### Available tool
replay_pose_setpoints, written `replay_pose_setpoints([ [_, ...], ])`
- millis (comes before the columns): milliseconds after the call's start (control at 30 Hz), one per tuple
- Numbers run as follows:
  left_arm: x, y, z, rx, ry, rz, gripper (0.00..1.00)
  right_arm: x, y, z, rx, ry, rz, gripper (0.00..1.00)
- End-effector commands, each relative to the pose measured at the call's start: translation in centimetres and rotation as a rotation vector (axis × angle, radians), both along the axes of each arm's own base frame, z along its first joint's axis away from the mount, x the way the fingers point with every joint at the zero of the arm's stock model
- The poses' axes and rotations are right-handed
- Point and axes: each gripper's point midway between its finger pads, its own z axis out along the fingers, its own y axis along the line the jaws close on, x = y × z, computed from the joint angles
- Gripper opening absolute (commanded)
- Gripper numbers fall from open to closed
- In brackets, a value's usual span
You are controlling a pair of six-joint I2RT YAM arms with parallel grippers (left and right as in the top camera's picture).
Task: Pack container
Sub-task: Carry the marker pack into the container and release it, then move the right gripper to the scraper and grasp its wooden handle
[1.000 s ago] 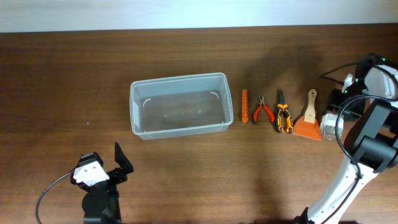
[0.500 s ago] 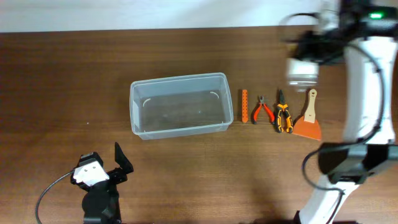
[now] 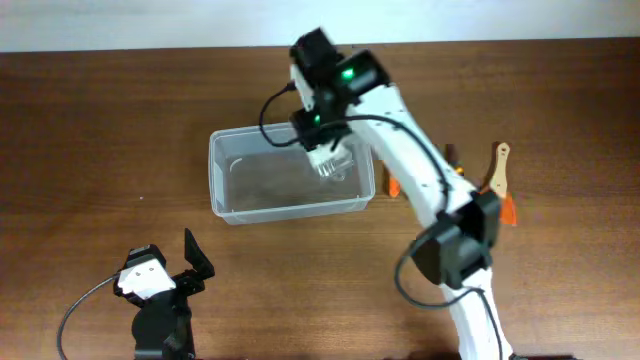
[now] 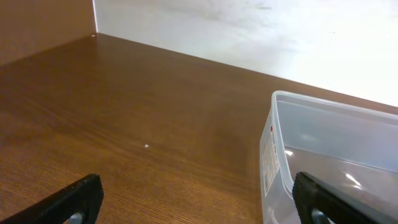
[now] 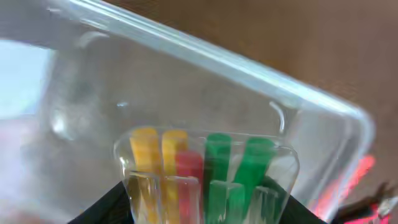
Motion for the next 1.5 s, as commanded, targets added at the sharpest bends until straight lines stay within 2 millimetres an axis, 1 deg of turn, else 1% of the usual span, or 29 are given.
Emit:
replay_pose_setpoints([
  [0, 0.0, 0.0, -0.1, 0.009, 0.002, -0.002, 0.99, 0.7, -1.7, -3.9, -0.095, 0.049, -0.158, 0.44],
  [33, 0.0, 0.0, -0.1, 0.009, 0.002, -0.002, 0.99, 0.7, -1.8, -4.3, -0.101, 0.058, -0.160, 0.44],
  [100, 0.0, 0.0, -0.1, 0.009, 0.002, -0.002, 0.99, 0.5, -2.0, -5.3, -0.117, 0.081, -0.161, 0.57],
  [167, 0.0, 0.0, -0.1, 0.009, 0.002, -0.002, 0.99, 0.3, -2.1, -5.4, -0.125, 0.093, -0.163, 0.68],
  [233, 0.0, 0.0, -0.1, 0.009, 0.002, -0.002, 0.99, 0.2, -2.2, -5.4, -0.126, 0.098, -0.175, 0.99],
  [300, 0.0, 0.0, -0.1, 0.009, 0.002, -0.002, 0.99, 0.5, -2.5, -4.9, -0.128, 0.080, -0.182, 0.99],
  [367, 0.0, 0.0, -0.1, 0.009, 0.002, -0.002, 0.99, 1.5, -3.8, -2.8, -0.141, 0.018, -0.209, 0.99],
  [400, 0.0, 0.0, -0.1, 0.009, 0.002, -0.002, 0.99, 2.3, -5.2, -0.5, -0.157, -0.044, -0.240, 0.99],
  [467, 0.0, 0.0, -0.1, 0.009, 0.002, -0.002, 0.99, 3.8, -9.0, 4.5, -0.193, -0.174, -0.322, 0.99],
  [500, 0.0, 0.0, -0.1, 0.009, 0.002, -0.002, 0.99, 4.3, -10.8, 6.5, -0.203, -0.220, -0.362, 0.99],
  [533, 0.0, 0.0, -0.1, 0.009, 0.002, -0.002, 0.99, 4.7, -13.8, 9.2, -0.207, -0.274, -0.426, 0.99],
  [567, 0.0, 0.0, -0.1, 0.009, 0.002, -0.002, 0.99, 4.9, -16.0, 10.7, -0.207, -0.300, -0.468, 0.99],
  [600, 0.0, 0.0, -0.1, 0.009, 0.002, -0.002, 0.99, 5.1, -19.3, 12.4, -0.206, -0.322, -0.524, 0.99],
  [667, 0.0, 0.0, -0.1, 0.009, 0.002, -0.002, 0.99, 4.9, -25.1, 13.5, -0.218, -0.318, -0.641, 0.99],
  [700, 0.0, 0.0, -0.1, 0.009, 0.002, -0.002, 0.99, 3.8, -32.4, 12.3, -0.218, -0.231, -0.785, 0.99],
  [767, 0.0, 0.0, -0.1, 0.009, 0.002, -0.002, 0.99, 2.9, -35.3, 9.9, -0.142, -0.118, -0.848, 0.99],
  [800, 0.0, 0.0, -0.1, 0.009, 0.002, -0.002, 0.99, 2.3, -36.6, 8.0, -0.087, -0.037, -0.880, 0.99],
  [833, 0.0, 0.0, -0.1, 0.009, 0.002, -0.002, 0.99, 1.9, -37.3, 6.8, -0.066, 0.009, -0.899, 0.99],
  [900, 0.0, 0.0, -0.1, 0.009, 0.002, -0.002, 0.99, 0.6, -39.2, 3.2, -0.066, 0.123, -0.943, 0.99],
  [933, 0.0, 0.0, -0.1, 0.009, 0.002, -0.002, 0.99, -0.2, -40.0, 0.9, -0.079, 0.179, -0.943, 0.97],
  [967, 0.0, 0.0, -0.1, 0.009, 0.002, -0.002, 0.99, -0.7, -40.3, -0.5, -0.087, 0.212, -0.941, 0.96],
  [1000, 0.0, 0.0, -0.1, 0.009, 0.002, -0.002, 0.99, -1.4, -40.4, -2.4, -0.096, 0.256, -0.929, 0.93],
  [1033, 0.0, 0.0, -0.1, 0.009, 0.002, -0.002, 0.99, -1.8, -40.3, -3.4, -0.101, 0.279, -0.920, 0.93],
  [1100, 0.0, 0.0, -0.1, 0.009, 0.002, -0.002, 0.99, -2.7, -39.7, -6.4, -0.115, 0.326, -0.873, 0.91],
  [1133, 0.0, 0.0, -0.1, 0.009, 0.002, -0.002, 0.99, -2.8, -39.6, -7.1, -0.117, 0.334, -0.866, 0.91],
  [1167, 0.0, 0.0, -0.1, 0.009, 0.002, -0.002, 0.99, -3.1, -39.3, -8.5, -0.121, 0.346, -0.857, 0.91],
  [1267, 0.0, 0.0, -0.1, 0.009, 0.002, -0.002, 0.99, -3.7, -39.1, -11.0, -0.122, 0.357, -0.857, 0.89],
  [1367, 0.0, 0.0, -0.1, 0.009, 0.002, -0.002, 0.99, -4.4, -38.8, -12.8, -0.124, 0.372, -0.851, 0.82],
  [1467, 0.0, 0.0, -0.1, 0.009, 0.002, -0.002, 0.99, -4.9, -38.1, -14.6, -0.127, 0.378, -0.833, 0.80],
])
